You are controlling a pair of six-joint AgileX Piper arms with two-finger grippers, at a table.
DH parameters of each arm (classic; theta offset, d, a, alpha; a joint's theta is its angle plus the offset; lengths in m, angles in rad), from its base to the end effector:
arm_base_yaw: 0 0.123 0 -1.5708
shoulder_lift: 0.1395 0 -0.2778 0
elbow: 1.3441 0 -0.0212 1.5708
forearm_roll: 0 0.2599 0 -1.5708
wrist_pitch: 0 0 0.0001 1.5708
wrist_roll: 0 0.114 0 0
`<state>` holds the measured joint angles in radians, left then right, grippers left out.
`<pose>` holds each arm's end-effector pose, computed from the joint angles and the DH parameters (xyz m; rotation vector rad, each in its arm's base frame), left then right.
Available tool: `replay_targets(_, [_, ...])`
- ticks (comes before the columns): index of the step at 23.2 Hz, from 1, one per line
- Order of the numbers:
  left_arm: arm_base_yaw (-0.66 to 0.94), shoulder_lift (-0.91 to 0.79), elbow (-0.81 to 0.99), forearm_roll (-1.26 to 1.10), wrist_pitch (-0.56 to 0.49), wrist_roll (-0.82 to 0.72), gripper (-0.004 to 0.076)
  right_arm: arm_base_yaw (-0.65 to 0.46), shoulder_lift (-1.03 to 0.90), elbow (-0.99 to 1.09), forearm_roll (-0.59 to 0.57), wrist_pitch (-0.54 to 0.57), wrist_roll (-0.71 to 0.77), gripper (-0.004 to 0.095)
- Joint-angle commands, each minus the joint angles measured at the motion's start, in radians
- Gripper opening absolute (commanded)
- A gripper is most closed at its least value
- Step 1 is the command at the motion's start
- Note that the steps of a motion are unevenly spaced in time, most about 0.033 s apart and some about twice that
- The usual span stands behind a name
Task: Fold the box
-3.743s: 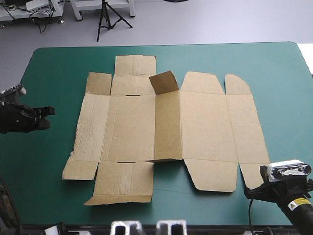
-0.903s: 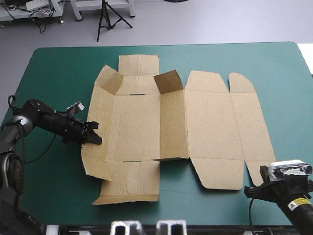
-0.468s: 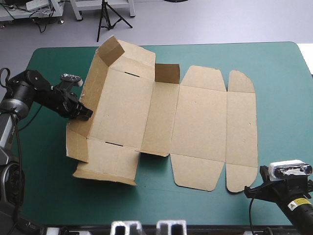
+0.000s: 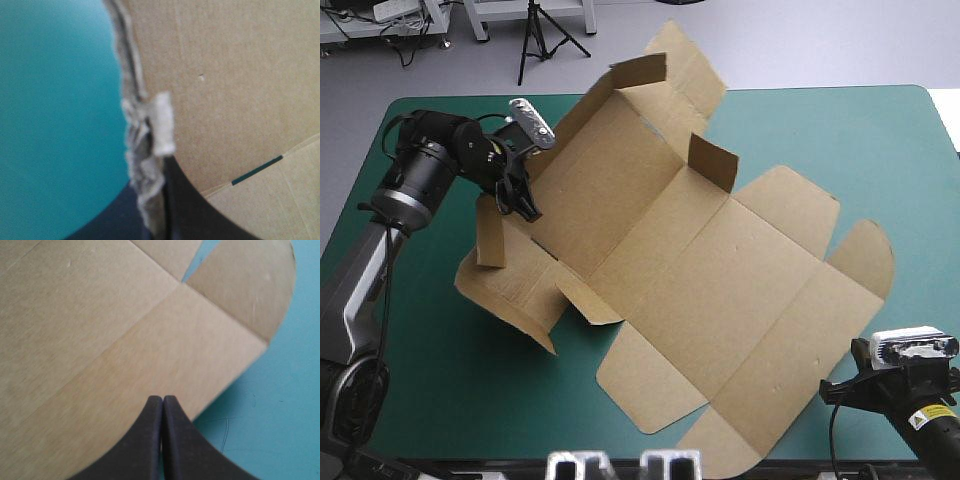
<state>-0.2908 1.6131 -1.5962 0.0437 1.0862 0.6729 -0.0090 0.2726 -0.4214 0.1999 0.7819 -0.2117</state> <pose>0.3538 -0.1013 0.3388 1.2148 2.2967 0.1972 0.0903 0.0152 0.2579 -0.1470 2.0973 0.1010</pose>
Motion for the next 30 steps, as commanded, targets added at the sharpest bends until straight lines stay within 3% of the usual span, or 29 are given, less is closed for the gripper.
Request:
replay_targets(1, [-0.089,-0.052,-0.036,0.055,-0.162,0.056,-0.0008,-0.003,0.012,-0.028,0.013,-0.061,-0.003,-0.0017])
replay_targets(14, [-0.383,-0.057,-0.036,0.423,-0.267,0.006,-0.0008,-0.003,0.012,-0.028,0.013,-0.057,-0.003,-0.0017])
replay_targets(18, [-0.5,-0.065,-0.005,0.602,-0.273,-0.149,-0.0008,-0.003,0.012,-0.059,0.013,-0.02,-0.003,-0.0017])
replay_targets(20, [-0.554,-0.109,0.1,0.78,-0.336,-0.288,-0.0008,-0.003,0.012,-0.116,0.009,0.005,-0.003,-0.0017])
replay_targets(22, [-0.605,-0.187,0.257,1.013,-0.418,-0.528,-0.0008,-0.003,0.045,-0.221,0.009,0.027,0.007,-0.0017])
replay_targets(24, [-0.622,-0.226,0.364,1.176,-0.43,-0.698,-0.0008,-0.003,0.121,-0.335,0.009,0.064,0.007,-0.0017])
replay_targets(30, [-0.622,-0.236,0.49,1.258,-0.429,-0.824,-0.0008,-0.003,0.408,-0.696,0.058,0.143,-0.026,-0.0017])
